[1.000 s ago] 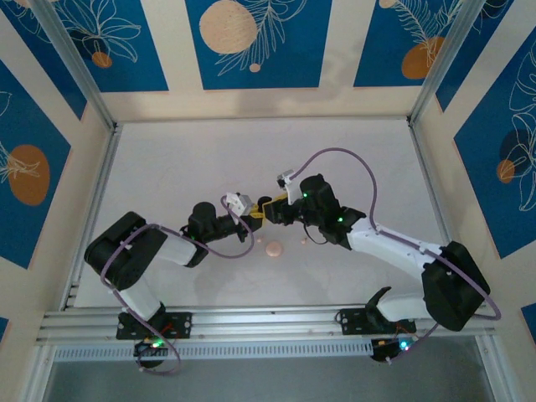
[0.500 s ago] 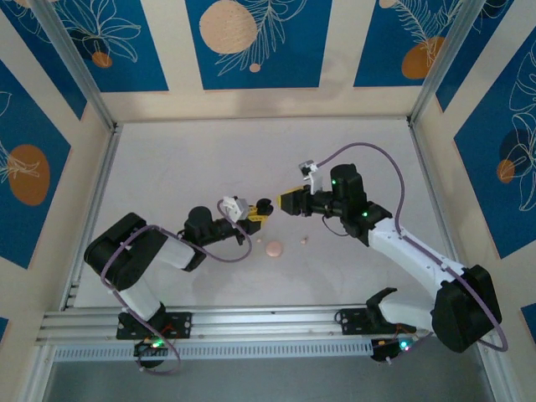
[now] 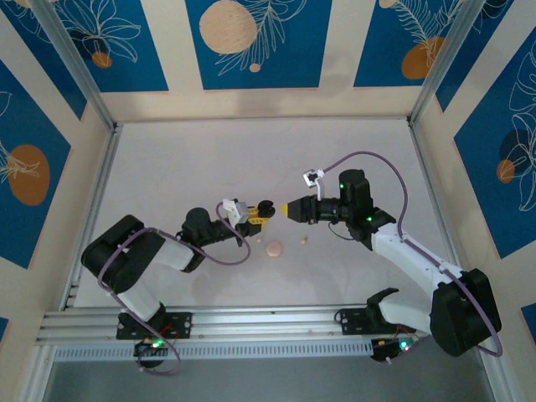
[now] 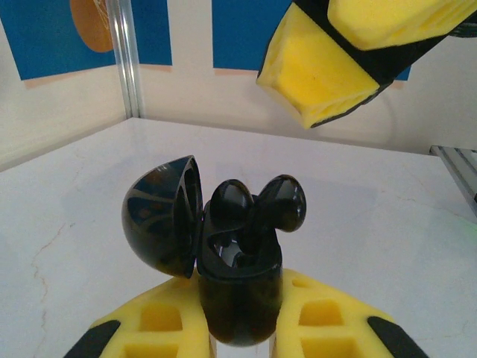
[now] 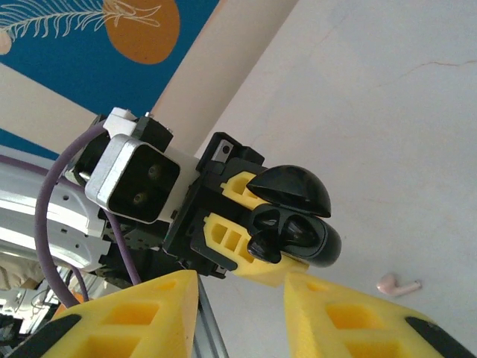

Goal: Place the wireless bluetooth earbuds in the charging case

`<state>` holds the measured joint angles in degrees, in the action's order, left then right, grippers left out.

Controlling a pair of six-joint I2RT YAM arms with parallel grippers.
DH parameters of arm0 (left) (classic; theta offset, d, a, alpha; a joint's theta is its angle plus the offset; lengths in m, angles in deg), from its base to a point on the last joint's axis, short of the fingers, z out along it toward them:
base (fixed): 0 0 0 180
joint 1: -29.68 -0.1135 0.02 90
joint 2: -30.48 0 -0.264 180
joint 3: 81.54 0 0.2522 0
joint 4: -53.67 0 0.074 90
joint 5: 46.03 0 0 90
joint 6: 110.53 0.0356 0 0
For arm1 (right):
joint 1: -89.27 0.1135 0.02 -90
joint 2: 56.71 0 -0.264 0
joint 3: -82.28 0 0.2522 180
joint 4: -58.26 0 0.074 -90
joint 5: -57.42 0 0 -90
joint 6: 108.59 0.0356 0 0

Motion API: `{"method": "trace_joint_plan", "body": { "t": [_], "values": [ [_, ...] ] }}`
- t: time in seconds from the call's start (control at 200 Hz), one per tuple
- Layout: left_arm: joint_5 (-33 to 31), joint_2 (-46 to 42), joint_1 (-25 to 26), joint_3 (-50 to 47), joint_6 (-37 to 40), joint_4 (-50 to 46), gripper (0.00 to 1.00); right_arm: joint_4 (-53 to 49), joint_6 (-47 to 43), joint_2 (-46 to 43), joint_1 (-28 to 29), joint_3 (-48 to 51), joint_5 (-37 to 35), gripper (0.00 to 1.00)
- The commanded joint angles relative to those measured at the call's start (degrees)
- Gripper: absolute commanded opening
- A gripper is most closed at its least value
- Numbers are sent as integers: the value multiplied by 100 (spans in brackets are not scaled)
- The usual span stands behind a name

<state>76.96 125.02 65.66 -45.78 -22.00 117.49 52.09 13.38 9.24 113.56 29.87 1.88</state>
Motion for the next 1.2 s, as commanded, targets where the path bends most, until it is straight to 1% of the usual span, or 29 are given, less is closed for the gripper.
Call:
{"method": "trace_joint_plan", "body": {
  "t": [0.0,0.21,0.52,0.865,1.195],
  "values": [
    [139,-154,84,-29,60,301,11,229,135,157,31,14,363,33],
    [161,-157,80,-3,35,301,11,350,176,397,111,-62,410,32],
    [162,-165,79,4,18,301,11,611,249,781,198,-173,535,27],
    [143,-242,83,-21,18,301,11,735,279,939,282,-230,587,20],
    [135,-287,77,-49,16,300,11,814,288,1025,324,-303,612,16]
  ]
}}
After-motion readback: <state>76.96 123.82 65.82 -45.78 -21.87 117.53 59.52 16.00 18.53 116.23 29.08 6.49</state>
